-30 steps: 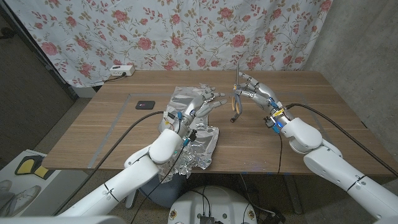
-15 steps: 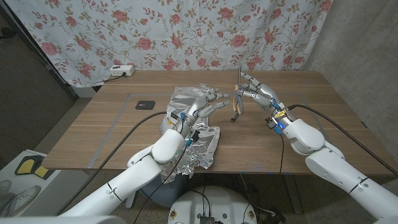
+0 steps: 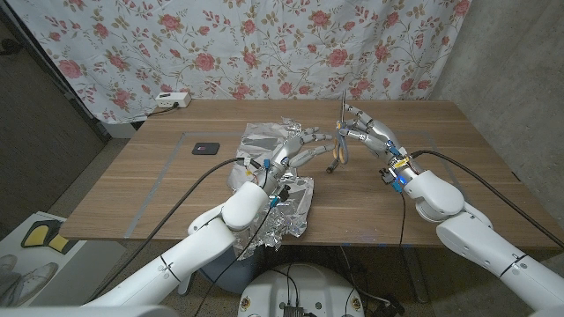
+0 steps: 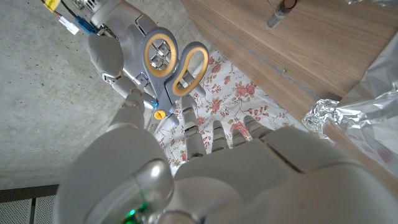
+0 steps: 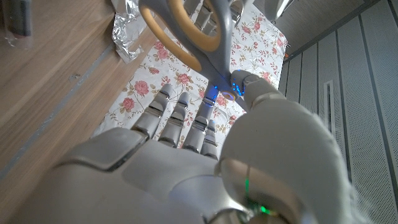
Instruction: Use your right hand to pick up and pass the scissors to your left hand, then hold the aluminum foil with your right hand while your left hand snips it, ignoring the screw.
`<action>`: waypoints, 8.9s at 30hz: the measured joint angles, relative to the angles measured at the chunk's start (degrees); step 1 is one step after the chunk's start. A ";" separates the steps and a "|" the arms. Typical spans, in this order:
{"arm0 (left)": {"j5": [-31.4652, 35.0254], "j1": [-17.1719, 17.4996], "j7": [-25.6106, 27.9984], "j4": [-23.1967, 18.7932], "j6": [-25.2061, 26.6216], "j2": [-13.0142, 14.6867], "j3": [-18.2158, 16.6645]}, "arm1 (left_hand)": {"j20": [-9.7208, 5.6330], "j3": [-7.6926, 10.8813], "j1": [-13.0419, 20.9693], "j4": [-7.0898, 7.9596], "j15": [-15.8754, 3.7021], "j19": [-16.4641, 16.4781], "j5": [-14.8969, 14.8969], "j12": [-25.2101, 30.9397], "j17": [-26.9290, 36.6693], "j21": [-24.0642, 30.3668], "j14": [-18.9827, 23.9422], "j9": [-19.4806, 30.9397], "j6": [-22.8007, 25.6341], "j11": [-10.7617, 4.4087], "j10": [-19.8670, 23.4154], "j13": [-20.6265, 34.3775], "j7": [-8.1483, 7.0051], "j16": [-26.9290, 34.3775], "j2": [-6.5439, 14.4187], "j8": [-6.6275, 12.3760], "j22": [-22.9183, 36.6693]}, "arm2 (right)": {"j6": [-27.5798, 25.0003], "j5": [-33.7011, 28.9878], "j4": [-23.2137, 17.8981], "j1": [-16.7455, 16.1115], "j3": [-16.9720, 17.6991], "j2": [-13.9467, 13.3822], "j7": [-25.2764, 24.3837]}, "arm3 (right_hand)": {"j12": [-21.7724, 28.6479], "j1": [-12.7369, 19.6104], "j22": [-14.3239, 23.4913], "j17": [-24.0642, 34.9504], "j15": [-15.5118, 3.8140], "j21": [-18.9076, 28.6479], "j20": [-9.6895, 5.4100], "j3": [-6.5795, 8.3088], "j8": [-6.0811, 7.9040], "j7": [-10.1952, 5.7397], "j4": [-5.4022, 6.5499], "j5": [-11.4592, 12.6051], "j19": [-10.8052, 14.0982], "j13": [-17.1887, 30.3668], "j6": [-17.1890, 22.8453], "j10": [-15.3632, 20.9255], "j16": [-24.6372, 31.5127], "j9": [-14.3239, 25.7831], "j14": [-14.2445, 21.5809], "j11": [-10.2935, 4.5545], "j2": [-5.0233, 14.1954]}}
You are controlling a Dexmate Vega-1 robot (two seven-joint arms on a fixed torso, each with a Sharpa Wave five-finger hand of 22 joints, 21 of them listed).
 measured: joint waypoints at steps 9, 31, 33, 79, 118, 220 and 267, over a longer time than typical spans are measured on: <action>-0.15 -0.46 -0.45 0.07 0.00 -0.44 0.79 | 0.00 0.00 0.00 0.00 0.00 0.00 0.00 0.00 0.00 0.00 0.00 0.00 0.00 0.00 0.00 0.00 0.00 0.00 0.00 -0.29 0.00 | 0.24 0.18 -0.23 -1.07 0.88 -0.36 -0.26 | 0.00 -0.15 0.00 0.00 0.00 0.00 0.00 0.00 0.00 0.00 0.00 0.03 0.00 0.00 0.00 0.00 0.00 0.00 0.00 0.00 -0.16; -0.15 1.01 1.00 -1.16 -0.03 -0.61 0.74 | 0.63 0.01 0.22 0.47 0.43 0.00 0.20 0.00 0.00 0.00 0.02 -0.01 0.61 0.00 0.00 0.00 0.63 0.00 0.22 -0.29 0.15 | 0.49 0.36 -0.75 -2.18 1.79 -0.68 -0.26 | 0.00 -0.19 0.00 0.00 0.00 0.00 0.00 0.00 0.00 0.00 0.00 0.24 0.00 0.00 0.00 0.00 0.00 0.00 0.00 0.00 -0.23; -0.22 1.04 1.12 -1.16 -0.10 -0.80 0.73 | 0.63 0.01 0.22 0.47 0.43 0.00 0.27 0.00 0.00 0.00 0.02 -0.01 0.54 0.23 0.23 0.00 1.19 0.00 0.22 -0.29 0.15 | 0.44 0.41 -0.87 -2.37 1.98 -0.82 -0.28 | 0.00 -0.18 0.00 0.00 0.00 0.00 0.00 -0.16 0.00 0.00 -0.15 0.20 0.00 0.00 0.00 0.00 0.00 0.00 0.00 0.00 -0.23; -0.41 0.28 3.48 0.95 1.68 -5.36 4.33 | 0.40 1.16 3.18 -0.34 0.40 0.84 1.66 0.43 0.00 0.00 0.01 -0.01 2.79 0.31 0.95 0.04 3.16 0.00 1.31 -0.61 0.13 | 1.24 2.32 -2.93 -7.16 7.07 -2.84 0.65 | 0.00 -0.06 0.00 -0.01 0.00 0.00 0.00 -0.16 0.00 0.00 -0.15 0.67 0.00 0.00 0.00 -0.21 0.00 0.00 0.00 -0.21 0.23; -3.44 -1.14 0.53 4.48 -1.59 -5.98 5.37 | 0.09 2.56 6.28 -0.49 0.40 1.14 2.66 0.43 0.00 0.00 0.01 -0.01 5.24 -1.04 2.28 0.02 1.32 0.00 2.16 -0.32 0.12 | 0.43 2.42 -4.10 -6.27 4.82 -1.29 1.15 | 0.00 -0.26 0.00 -0.01 0.00 0.35 0.93 -0.16 0.00 0.00 -0.15 0.89 0.90 0.00 0.00 -0.20 0.00 0.00 0.00 -0.20 -0.01; 1.07 1.90 9.12 10.41 -7.30 -13.41 6.68 | 3.38 0.09 12.20 0.12 -6.26 9.13 4.44 16.06 3.85 1.33 22.65 1.07 14.58 -10.95 26.93 11.66 -1.24 6.54 3.00 -0.27 0.69 | 2.30 0.97 -3.82 -6.79 1.43 1.44 -1.27 | 2.57 -1.24 0.00 0.54 0.11 -0.54 6.35 -0.49 0.00 -0.51 0.17 1.30 -4.52 0.12 0.71 -1.25 -0.06 0.00 -2.77 -1.24 -0.23; 2.70 3.64 17.54 12.90 -7.92 -18.48 6.68 | 3.67 -5.51 25.54 0.08 -10.74 17.44 1.71 34.78 18.58 3.56 34.54 15.55 22.15 -11.72 29.47 29.26 -3.27 21.41 1.66 12.85 1.64 | 2.82 -1.38 -3.55 -6.00 -0.94 3.03 -2.25 | 1.64 -1.60 0.00 0.53 -0.01 -0.54 6.34 -0.30 0.00 -0.92 -0.02 1.31 -8.62 0.13 1.13 -1.86 -0.29 0.00 -4.94 -1.84 -0.22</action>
